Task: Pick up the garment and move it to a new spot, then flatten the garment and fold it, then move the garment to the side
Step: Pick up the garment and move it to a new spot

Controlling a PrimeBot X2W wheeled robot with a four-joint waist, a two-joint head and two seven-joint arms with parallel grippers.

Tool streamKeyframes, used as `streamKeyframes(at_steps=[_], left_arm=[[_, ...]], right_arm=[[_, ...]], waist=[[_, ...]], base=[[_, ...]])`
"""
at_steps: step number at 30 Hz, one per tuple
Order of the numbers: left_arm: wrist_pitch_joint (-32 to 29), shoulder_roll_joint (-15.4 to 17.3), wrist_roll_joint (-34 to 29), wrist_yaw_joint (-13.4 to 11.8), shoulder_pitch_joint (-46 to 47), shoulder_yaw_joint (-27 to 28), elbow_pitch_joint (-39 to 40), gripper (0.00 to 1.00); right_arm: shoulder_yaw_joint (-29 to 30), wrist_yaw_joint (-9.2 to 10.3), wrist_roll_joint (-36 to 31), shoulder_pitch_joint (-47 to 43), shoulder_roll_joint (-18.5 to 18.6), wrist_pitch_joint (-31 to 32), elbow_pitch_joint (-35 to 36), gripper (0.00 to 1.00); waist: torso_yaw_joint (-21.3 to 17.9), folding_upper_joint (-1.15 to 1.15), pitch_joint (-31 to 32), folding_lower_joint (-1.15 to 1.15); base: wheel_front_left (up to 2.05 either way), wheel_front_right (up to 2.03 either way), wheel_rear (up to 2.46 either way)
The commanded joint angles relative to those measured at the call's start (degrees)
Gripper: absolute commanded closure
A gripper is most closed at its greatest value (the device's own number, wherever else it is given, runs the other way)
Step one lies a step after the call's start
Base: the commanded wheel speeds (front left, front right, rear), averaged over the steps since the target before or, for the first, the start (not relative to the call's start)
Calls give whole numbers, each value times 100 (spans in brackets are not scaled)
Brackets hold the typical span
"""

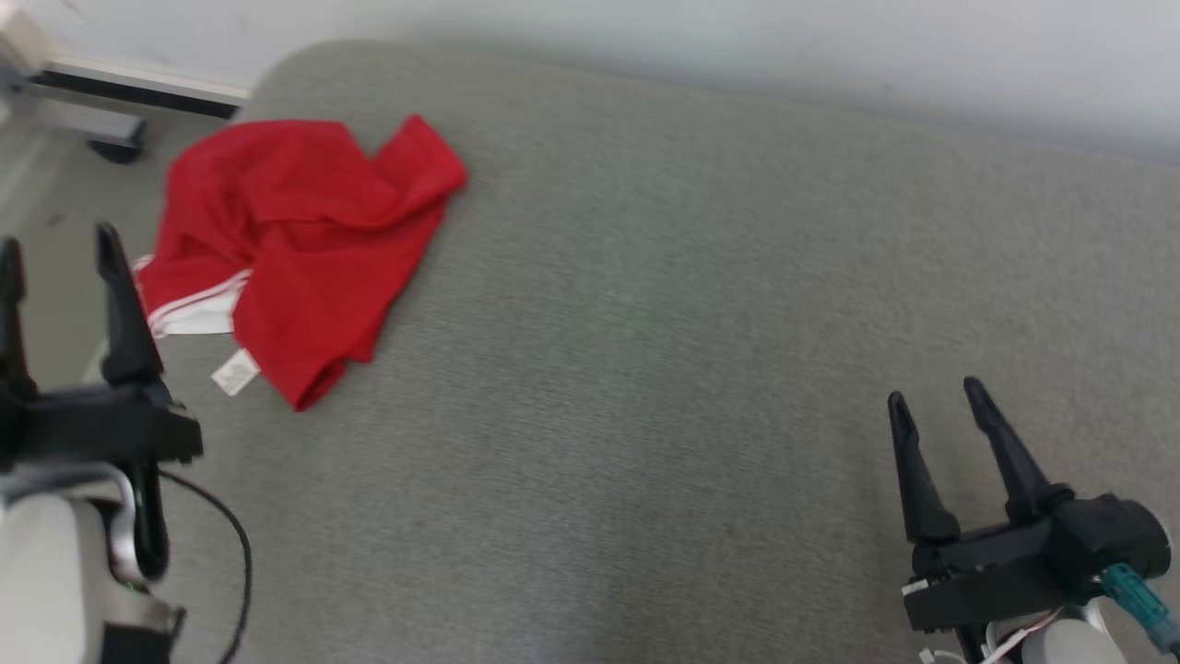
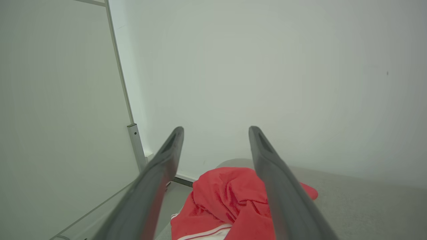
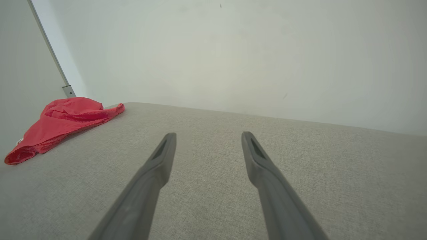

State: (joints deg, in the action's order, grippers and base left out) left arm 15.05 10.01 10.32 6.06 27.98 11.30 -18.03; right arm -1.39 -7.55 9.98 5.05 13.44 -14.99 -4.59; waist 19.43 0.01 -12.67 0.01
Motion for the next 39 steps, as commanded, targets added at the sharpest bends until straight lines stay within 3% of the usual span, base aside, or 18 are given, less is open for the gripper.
streamKeyframes(at_steps=[1, 14, 21, 31, 39], left_arm=[[18, 95, 53, 10, 298, 78, -128, 0], [-138, 869, 200, 20, 1574, 255, -1484, 0], [-576, 1190, 297, 35, 2009, 239, -2222, 0], [-1547, 1576, 495, 96, 2427, 81, -3218, 0], [-2909, 1609, 729, 70, 2648, 15, -3967, 0]], right_arm=[[18, 15, -35, 103, 20, -27, 128, 0], [169, 14, -165, 209, 92, -26, 778, 0], [247, 14, -185, 198, 137, -27, 991, 0], [232, 15, -205, 266, 170, -27, 1063, 0], [199, 15, -220, 270, 193, -27, 1036, 0]], waist=[[-733, -1, -723, -1], [-1520, -1, -1401, -1], [-1624, -1, -1602, -1], [-1681, -1, -1738, -1], [-1705, -1, -1716, -1]], base=[[0, 0, 0], [0, 0, 0], [0, 0, 0], [0, 0, 0], [0, 0, 0]])
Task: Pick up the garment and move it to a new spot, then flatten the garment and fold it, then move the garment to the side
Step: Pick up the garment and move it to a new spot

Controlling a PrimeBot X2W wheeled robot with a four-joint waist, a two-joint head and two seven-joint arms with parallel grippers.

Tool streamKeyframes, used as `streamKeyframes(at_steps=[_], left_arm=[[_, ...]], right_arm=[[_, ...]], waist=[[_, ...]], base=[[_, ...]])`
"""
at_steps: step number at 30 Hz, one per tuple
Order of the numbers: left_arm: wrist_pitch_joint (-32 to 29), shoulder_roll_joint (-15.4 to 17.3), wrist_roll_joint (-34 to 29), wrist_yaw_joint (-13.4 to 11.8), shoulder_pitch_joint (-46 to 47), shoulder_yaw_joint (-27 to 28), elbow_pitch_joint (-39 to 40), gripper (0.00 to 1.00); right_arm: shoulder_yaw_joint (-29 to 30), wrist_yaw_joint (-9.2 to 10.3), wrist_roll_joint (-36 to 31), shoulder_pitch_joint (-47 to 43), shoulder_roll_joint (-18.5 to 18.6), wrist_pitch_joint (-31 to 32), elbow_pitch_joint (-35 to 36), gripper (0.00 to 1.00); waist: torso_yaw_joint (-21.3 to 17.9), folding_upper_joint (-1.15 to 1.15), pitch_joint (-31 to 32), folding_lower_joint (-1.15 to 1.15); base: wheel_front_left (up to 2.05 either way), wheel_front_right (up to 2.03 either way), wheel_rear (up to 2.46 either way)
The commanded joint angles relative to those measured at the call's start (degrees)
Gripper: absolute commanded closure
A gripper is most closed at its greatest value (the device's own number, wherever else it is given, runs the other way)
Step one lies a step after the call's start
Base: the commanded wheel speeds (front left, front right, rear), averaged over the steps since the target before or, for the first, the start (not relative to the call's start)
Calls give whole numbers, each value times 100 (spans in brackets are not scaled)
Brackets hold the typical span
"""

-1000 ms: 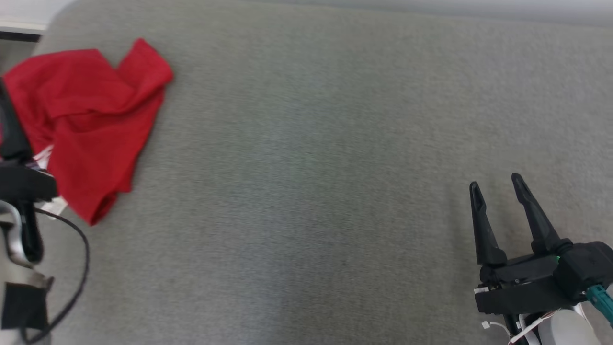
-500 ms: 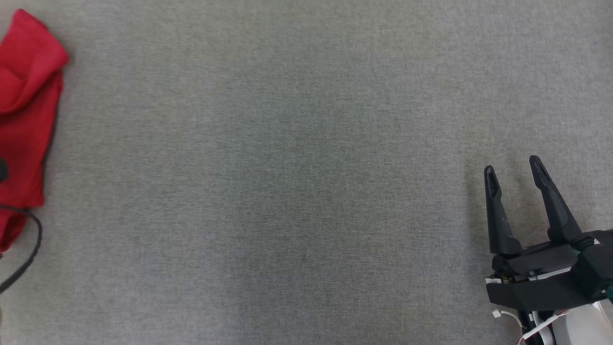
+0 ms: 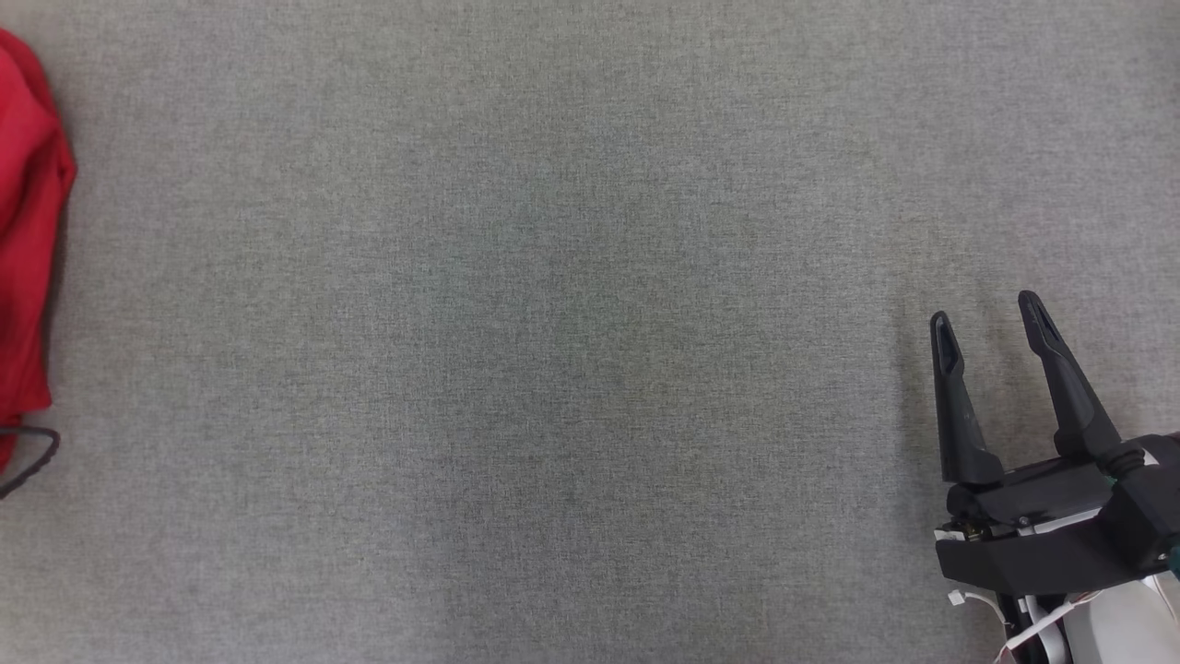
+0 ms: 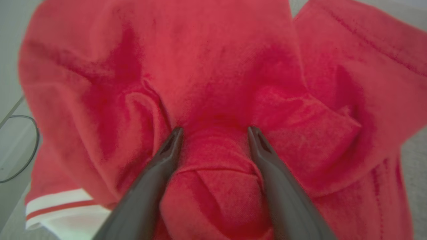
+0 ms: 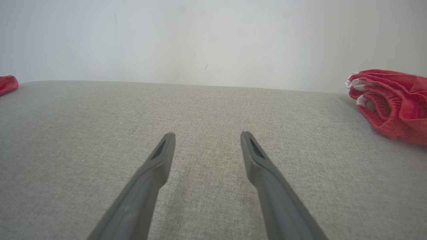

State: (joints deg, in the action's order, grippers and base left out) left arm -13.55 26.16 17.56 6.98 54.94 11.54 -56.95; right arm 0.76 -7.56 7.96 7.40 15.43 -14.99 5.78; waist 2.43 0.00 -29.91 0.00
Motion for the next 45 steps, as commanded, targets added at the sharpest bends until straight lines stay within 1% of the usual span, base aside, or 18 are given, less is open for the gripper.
streamKeyframes(at_steps=[1, 2, 3, 4, 5, 7, 12, 13, 18, 22, 27, 28, 33, 38, 42, 43, 45], left_arm=[[-145, -5, 20, -34, -33, -20, -124, 0], [-221, -11, 43, -54, -28, -18, -173, 0], [-264, -20, 58, -85, -31, -17, -211, 29], [-276, -20, 55, -126, -31, -20, -232, 98], [-273, -34, 27, -147, -52, -48, -244, 100], [-189, -54, 40, -193, -80, -52, -246, 100], [461, -54, 17, -331, -60, -24, -3, 100], [461, -54, 17, -331, -60, -24, -3, 100], [1106, -95, -23, -211, 107, -130, 164, 100], [1507, -55, -198, -100, 322, -423, 361, 100], [1819, -160, -282, 10, 653, -760, 724, 100], [1845, -187, -289, 1, 709, -832, 813, 100], [1835, -387, -240, 45, 886, -1201, 1379, 100], [1669, -774, -166, 56, 836, -1555, 2102, 100], [1468, -1123, -144, 43, 680, -1815, 2625, 100], [1374, -1303, -135, 18, 596, -1949, 2882, 100], [1299, -1496, -106, -17, 498, -2076, 3129, 100]], right_arm=[[-21, 16, -15, 40, 2, -27, -6, 0], [-27, 16, -9, 45, 9, -27, -15, 0], [-32, 16, -4, 43, 18, -27, -26, 0], [-31, 16, 2, 43, 23, -27, -34, 0], [-39, 16, 2, 46, 22, -26, -49, 0], [-42, 15, -5, 55, 6, -24, -73, 0], [-44, 16, 9, 61, -57, -23, -168, 0], [-44, 16, 9, 61, -57, -23, -168, 0], [-70, 16, 41, 30, -171, -24, -302, 0], [-93, 16, 92, 25, -271, -25, -442, 0], [-113, 15, 165, -37, -397, -25, -692, 0], [-116, 16, 169, -47, -435, -25, -736, 0], [-146, 16, 257, -61, -596, -26, -982, 0], [-189, 16, 309, -64, -728, -26, -1130, 0], [-268, 16, 343, 0, -824, -26, -1170, 0], [-283, 16, 353, 6, -875, -26, -1183, 0], [-254, 16, 369, -6, -910, -25, -1205, 0]], waist=[[-10, 0, 19, 0], [-15, 0, 28, 0], [-20, 0, 42, 0], [-25, 0, 52, 0], [-31, 0, 73, 0], [-41, 0, 106, 0], [-43, 0, 263, 0], [-43, 0, 263, 0], [-11, 0, 623, 0], [-19, 0, 922, 0], [-76, 0, 1236, 0], [-96, 0, 1283, 0], [-281, 0, 1499, 0], [-555, 0, 1646, 0], [-871, 0, 1713, 0], [-1036, 0, 1740, 0], [-1184, 0, 1770, 0]], base=[[0, 0, 0], [0, 0, 0], [0, 0, 0], [0, 0, 0], [0, 0, 0], [0, 0, 0], [0, 0, 0], [0, 0, 0], [0, 0, 0], [0, 0, 0], [0, 0, 0], [0, 0, 0], [0, 0, 0], [0, 0, 0], [0, 0, 0], [0, 0, 0], [0, 0, 0]])
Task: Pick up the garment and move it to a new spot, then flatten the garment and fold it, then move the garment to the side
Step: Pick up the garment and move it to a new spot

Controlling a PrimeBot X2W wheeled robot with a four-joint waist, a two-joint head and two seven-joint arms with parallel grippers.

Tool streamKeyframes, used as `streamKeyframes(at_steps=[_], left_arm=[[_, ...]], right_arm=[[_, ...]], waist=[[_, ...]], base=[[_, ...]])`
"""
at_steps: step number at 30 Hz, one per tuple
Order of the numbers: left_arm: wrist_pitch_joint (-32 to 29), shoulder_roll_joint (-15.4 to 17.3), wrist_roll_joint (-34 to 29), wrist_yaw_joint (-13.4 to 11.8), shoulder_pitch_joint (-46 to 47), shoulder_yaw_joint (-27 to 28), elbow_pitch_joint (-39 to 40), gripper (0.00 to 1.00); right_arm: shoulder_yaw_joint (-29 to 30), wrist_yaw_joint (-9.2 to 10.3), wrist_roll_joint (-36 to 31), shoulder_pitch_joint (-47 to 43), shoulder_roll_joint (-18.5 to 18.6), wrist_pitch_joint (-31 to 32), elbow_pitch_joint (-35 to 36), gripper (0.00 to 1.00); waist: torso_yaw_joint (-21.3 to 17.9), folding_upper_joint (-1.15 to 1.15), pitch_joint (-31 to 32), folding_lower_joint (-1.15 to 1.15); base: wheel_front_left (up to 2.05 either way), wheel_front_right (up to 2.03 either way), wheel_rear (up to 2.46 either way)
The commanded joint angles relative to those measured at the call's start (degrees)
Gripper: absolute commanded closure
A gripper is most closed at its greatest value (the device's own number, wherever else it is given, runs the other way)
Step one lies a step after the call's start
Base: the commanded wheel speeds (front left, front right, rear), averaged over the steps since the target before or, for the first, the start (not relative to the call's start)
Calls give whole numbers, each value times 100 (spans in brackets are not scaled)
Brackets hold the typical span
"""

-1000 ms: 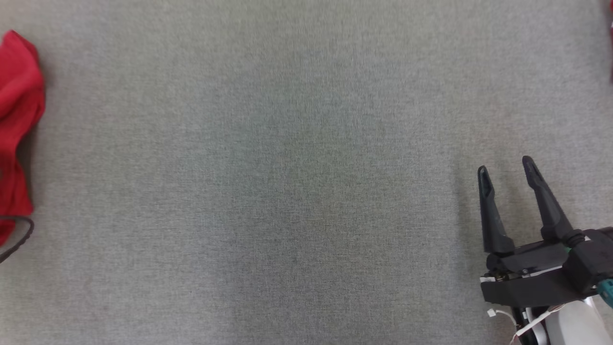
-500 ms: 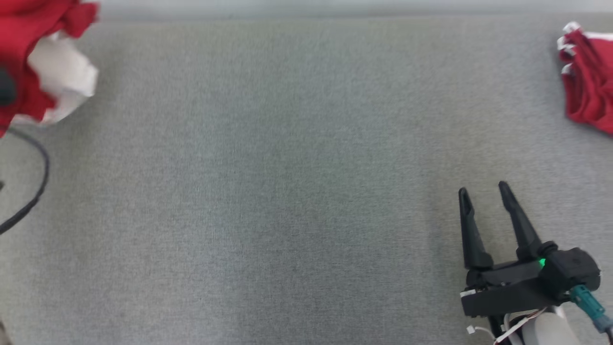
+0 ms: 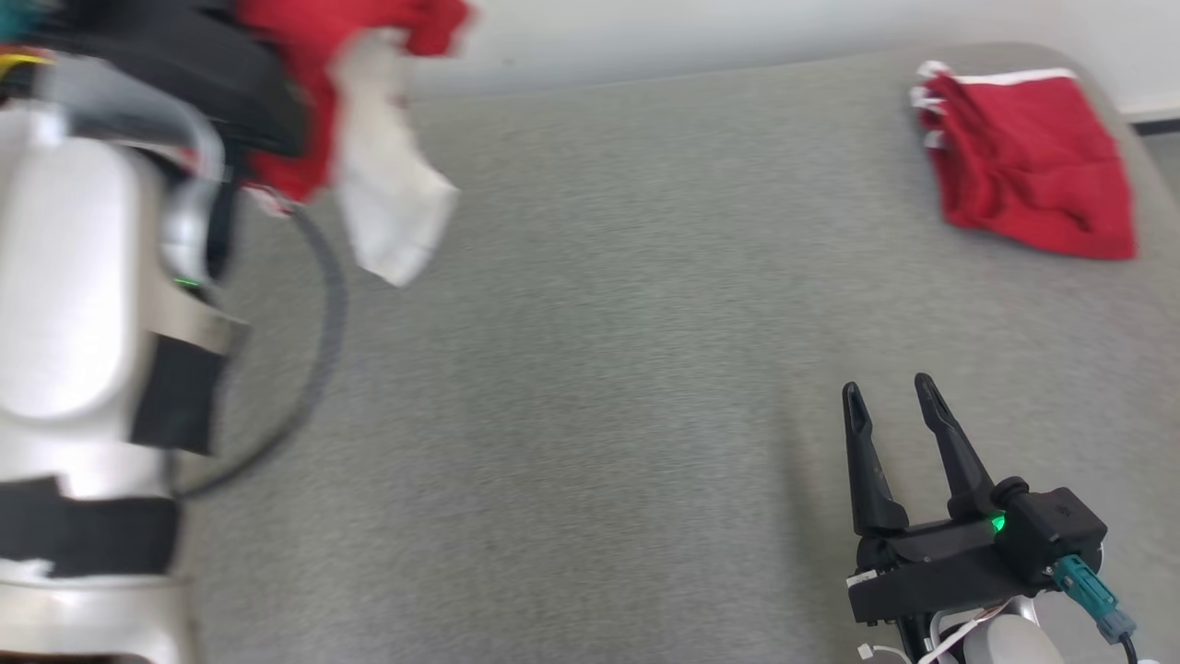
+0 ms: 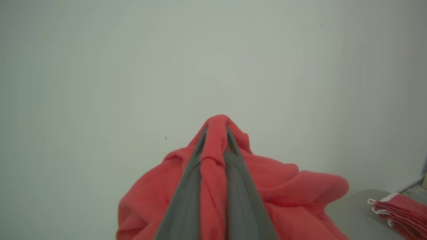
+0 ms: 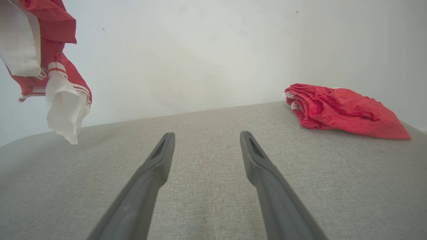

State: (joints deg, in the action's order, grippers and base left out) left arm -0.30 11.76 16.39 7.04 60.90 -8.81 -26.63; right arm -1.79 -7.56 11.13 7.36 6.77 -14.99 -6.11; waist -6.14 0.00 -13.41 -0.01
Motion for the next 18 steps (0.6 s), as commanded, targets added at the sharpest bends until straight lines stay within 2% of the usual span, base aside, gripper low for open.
streamKeyframes(at_steps=[1, 4, 9, 18], left_arm=[[-65, -164, 32, -38, -144, -96, 200, 100], [-162, -450, 41, -58, -326, -335, 524, 100], [-261, -742, 180, -115, -711, -751, 896, 100], [-76, -870, 634, -380, -1840, -1225, 733, 100]], right_arm=[[24, 16, 59, -15, -49, -26, -25, 0], [70, 16, 67, -63, -89, -26, -48, 0], [105, 16, 78, -76, -121, -26, -63, 0], [87, 16, 38, -40, -192, -26, -99, 0]], waist=[[-383, 0, 127, 1], [-543, 0, 144, 1], [-699, 0, 104, 1], [-796, 0, 27, 1]], base=[[0, 0, 0], [0, 0, 0], [0, 0, 0], [0, 0, 0]])
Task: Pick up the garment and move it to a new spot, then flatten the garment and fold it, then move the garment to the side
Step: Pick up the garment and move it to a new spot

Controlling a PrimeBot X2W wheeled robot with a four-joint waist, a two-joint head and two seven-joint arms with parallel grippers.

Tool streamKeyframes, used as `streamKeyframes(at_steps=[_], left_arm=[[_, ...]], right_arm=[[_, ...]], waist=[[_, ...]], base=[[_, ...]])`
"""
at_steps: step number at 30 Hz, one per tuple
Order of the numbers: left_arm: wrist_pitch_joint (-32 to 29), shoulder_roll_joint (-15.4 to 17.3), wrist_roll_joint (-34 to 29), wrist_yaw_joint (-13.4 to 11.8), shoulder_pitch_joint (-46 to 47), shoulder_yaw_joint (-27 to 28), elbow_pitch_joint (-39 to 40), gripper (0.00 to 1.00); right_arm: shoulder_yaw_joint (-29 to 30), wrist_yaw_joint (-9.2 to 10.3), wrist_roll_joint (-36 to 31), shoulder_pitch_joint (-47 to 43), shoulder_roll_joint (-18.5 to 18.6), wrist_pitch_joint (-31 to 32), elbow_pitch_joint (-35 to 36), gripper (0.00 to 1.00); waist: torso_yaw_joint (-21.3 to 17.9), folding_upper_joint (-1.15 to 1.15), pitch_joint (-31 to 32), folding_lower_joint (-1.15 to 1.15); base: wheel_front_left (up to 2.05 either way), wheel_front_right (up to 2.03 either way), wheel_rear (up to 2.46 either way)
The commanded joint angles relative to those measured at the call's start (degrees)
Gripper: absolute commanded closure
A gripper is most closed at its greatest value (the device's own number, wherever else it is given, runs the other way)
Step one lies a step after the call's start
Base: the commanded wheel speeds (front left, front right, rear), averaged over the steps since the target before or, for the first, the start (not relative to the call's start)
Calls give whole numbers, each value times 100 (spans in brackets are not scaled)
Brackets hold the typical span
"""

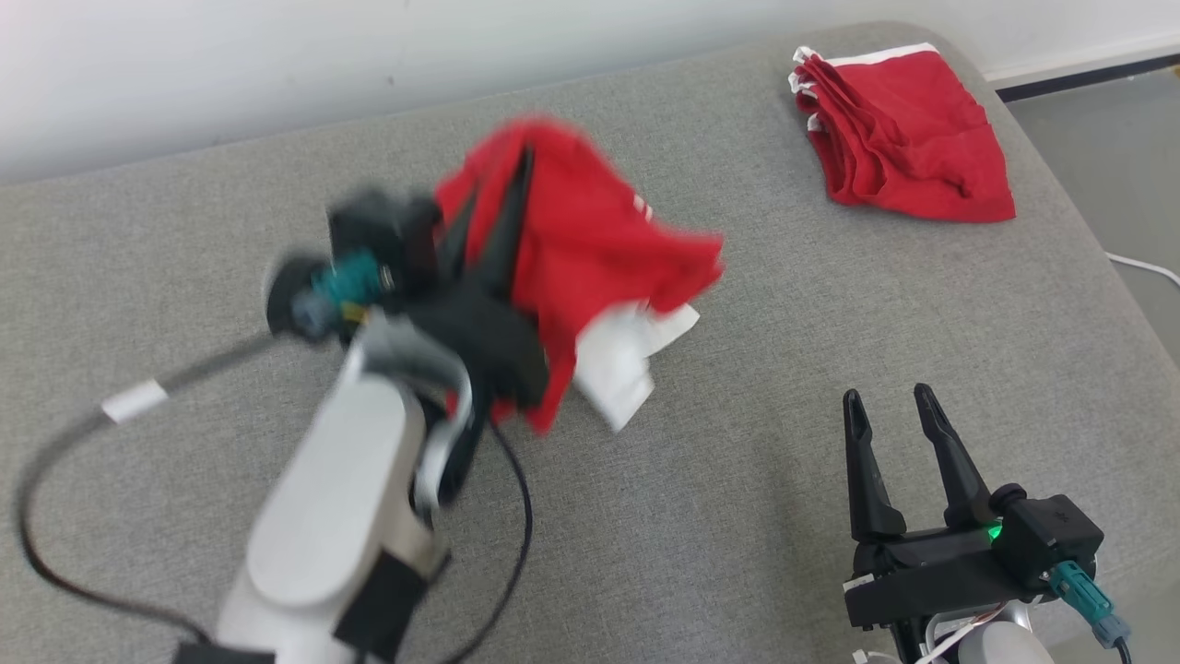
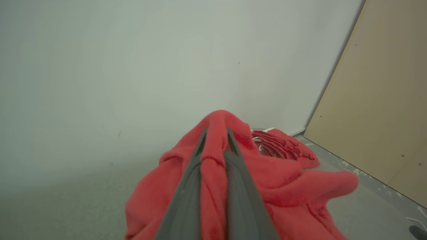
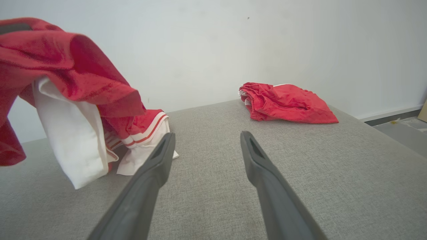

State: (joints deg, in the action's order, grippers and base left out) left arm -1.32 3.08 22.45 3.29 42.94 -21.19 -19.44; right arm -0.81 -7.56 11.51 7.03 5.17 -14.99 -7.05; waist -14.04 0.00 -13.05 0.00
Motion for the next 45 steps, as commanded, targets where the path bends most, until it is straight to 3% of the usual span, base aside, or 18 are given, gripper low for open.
streamKeyframes(at_steps=[1, 7, 8, 9, 10, 23, 37, 45], left_arm=[[78, -6, 9, -35, -188, -47, -70, 100], [404, -9, 27, -133, -1031, -344, -710, 100], [448, -13, 8, -125, -1093, -419, -813, 96], [500, -15, -71, -124, -1134, -505, -910, 41], [590, -19, -126, -126, -1134, -576, -958, 0], [1377, 97, -62, -329, -922, -694, -626, 0], [1639, 1153, 22, -591, -1917, 105, 240, 0], [1650, 1465, 69, -792, -2864, 767, 776, 0]], right_arm=[[-4, 16, 0, -1, -37, -26, -4, 0], [42, 16, -45, -8, -22, -26, -13, 0], [63, 16, -53, -1, -9, -26, -15, 0], [68, 16, -52, 11, 4, -26, -18, 0], [73, 16, -58, 25, 19, -26, -16, 0], [123, 16, -80, -116, 76, -26, 30, 0], [243, 16, -128, -386, 75, -27, 82, 0], [212, 16, -124, -507, 72, -27, 52, 0]], waist=[[-7, 0, -25, 0], [66, 0, -65, 0], [101, 0, -70, 0], [130, 0, -68, 0], [169, 0, -64, 0], [686, 0, 353, 0], [1132, 0, 802, 0], [1188, 0, 989, 0]], base=[[0, 0, 0], [0, 0, 0], [0, 0, 0], [0, 0, 0], [0, 0, 0], [0, 0, 0], [0, 0, 0], [0, 0, 0]])
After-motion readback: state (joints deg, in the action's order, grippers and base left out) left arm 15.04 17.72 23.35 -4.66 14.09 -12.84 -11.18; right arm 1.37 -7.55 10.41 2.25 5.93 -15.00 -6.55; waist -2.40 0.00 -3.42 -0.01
